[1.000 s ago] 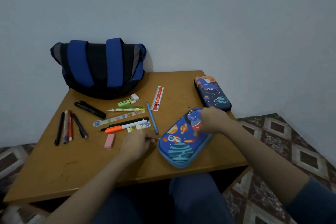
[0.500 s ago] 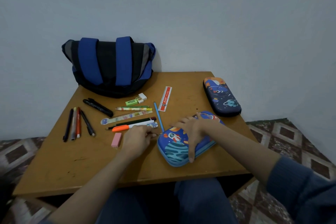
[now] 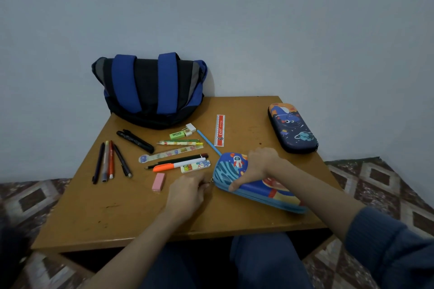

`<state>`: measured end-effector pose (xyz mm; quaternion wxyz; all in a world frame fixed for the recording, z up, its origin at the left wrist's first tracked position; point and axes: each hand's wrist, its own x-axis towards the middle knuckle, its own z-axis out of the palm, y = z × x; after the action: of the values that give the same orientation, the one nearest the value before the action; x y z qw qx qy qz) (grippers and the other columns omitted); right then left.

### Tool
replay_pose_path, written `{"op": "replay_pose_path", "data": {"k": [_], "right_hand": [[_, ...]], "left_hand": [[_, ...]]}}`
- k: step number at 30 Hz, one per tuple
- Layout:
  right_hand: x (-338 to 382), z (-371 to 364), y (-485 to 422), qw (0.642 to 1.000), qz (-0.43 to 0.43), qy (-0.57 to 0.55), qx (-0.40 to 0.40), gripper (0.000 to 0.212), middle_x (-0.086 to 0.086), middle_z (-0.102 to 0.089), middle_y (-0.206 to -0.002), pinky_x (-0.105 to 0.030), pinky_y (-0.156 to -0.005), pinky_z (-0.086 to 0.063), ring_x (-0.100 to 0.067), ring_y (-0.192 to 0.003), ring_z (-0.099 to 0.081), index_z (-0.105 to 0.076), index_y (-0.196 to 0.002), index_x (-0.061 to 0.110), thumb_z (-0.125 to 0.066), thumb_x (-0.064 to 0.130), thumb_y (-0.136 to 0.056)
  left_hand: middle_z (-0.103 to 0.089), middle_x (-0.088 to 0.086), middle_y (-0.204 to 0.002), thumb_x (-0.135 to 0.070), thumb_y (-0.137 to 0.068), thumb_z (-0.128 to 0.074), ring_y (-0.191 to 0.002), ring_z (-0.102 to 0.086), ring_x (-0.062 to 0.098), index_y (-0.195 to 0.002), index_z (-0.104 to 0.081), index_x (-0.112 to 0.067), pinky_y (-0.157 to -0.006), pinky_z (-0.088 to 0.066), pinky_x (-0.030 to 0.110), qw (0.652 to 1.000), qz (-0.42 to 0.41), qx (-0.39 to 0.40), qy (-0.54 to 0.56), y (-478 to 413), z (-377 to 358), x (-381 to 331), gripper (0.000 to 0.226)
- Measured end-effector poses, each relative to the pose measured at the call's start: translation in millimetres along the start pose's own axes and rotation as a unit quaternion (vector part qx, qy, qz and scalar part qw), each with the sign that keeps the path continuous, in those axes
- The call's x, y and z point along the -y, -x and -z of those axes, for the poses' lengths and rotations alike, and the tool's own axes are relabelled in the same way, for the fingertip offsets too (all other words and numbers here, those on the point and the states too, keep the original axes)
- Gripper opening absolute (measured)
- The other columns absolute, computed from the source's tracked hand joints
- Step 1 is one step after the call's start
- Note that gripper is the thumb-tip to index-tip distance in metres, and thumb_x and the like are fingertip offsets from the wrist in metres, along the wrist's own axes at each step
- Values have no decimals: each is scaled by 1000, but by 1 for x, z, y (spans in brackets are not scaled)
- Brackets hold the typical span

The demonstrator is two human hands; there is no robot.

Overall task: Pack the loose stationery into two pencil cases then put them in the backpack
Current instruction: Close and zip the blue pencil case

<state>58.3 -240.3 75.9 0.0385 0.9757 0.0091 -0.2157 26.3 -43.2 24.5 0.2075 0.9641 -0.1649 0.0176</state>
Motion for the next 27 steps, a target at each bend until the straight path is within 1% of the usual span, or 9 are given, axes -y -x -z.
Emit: {"op": "replay_pose_path", "data": {"k": [2, 7, 12, 17, 19, 21, 23, 25, 27], "right_hand": [[1, -1, 0, 1000, -16, 1, -5, 80, 3, -54, -74, -26, -76, -49, -13, -76, -57, -48, -80, 15, -51, 90, -52], [4, -1, 0, 999, -43, -18, 17, 86, 0, -57, -79, -26, -80, -51, -15, -79, -60, -50, -90, 11, -45, 90, -56], [7, 0, 1, 998, -55, -19, 18, 87, -1, -57, -80, -26, -80, -49, -16, -82, -61, -50, -90, 11, -43, 91, -57], [6, -11, -4, 988, -125, -88, 3, 105, -8, -60, -103, -29, -83, -47, -22, -96, -61, -56, -115, 6, -37, 93, -59], [2, -13, -5, 976, -159, -146, -15, 114, -12, -55, -125, -31, -89, -45, -25, -111, -56, -47, -131, 4, -39, 92, -59], [-6, -13, -4, 959, -197, -201, -28, 119, -13, -48, -136, -32, -92, -44, -27, -118, -52, -39, -138, 3, -42, 91, -58], [-11, -11, -2, 942, -222, -252, -20, 118, -13, -51, -133, -32, -89, -44, -27, -116, -53, -42, -133, 3, -43, 92, -56], [-17, -8, 0, 941, -214, -263, -8, 105, -12, -58, -123, -31, -80, -43, -27, -110, -57, -52, -119, 5, -42, 90, -60], [-24, -4, 5, 948, -191, -253, -10, 94, -12, -60, -116, -30, -76, -43, -26, -110, -58, -48, -124, 2, -48, 80, -71]], "left_hand": [[-64, -6, -102, -27, -94, -52, -93, -58, 10, -99, -60, -23, -76, -49, 23, 1000, 9, -3, 14, 2, -2, -4, 11], [-63, -9, -104, -29, -95, -50, -90, -56, 4, -109, -58, -26, -75, -44, 15, 999, -1, 24, 33, 6, -14, -18, 16], [-62, -9, -104, -28, -95, -50, -94, -57, 5, -109, -59, -26, -79, -45, 17, 999, -13, 23, 38, 6, -13, -19, 17], [-64, -9, -108, -25, -93, -53, -99, -57, 5, -104, -64, -24, -84, -44, 17, 993, -94, 51, 49, 5, -10, -26, 16], [-65, -8, -109, -21, -92, -54, -101, -58, 7, -101, -66, -19, -86, -42, 17, 986, -136, 76, 60, 15, -15, -33, 15], [-66, -5, -107, -19, -91, -55, -99, -59, 9, -99, -67, -16, -86, -43, 18, 983, -150, 84, 72, 23, -20, -37, 15], [-66, -7, -106, -22, -92, -55, -98, -58, 7, -98, -67, -18, -83, -43, 16, 985, -136, 73, 74, 24, -19, -36, 14], [-64, -11, -106, -24, -93, -54, -99, -57, 5, -99, -66, -22, -83, -43, 16, 988, -125, 64, 64, 18, -14, -33, 13], [-63, -12, -107, -24, -93, -53, -100, -56, 4, -101, -64, -25, -85, -44, 17, 989, -118, 70, 49, 10, -6, -28, 14]]}}
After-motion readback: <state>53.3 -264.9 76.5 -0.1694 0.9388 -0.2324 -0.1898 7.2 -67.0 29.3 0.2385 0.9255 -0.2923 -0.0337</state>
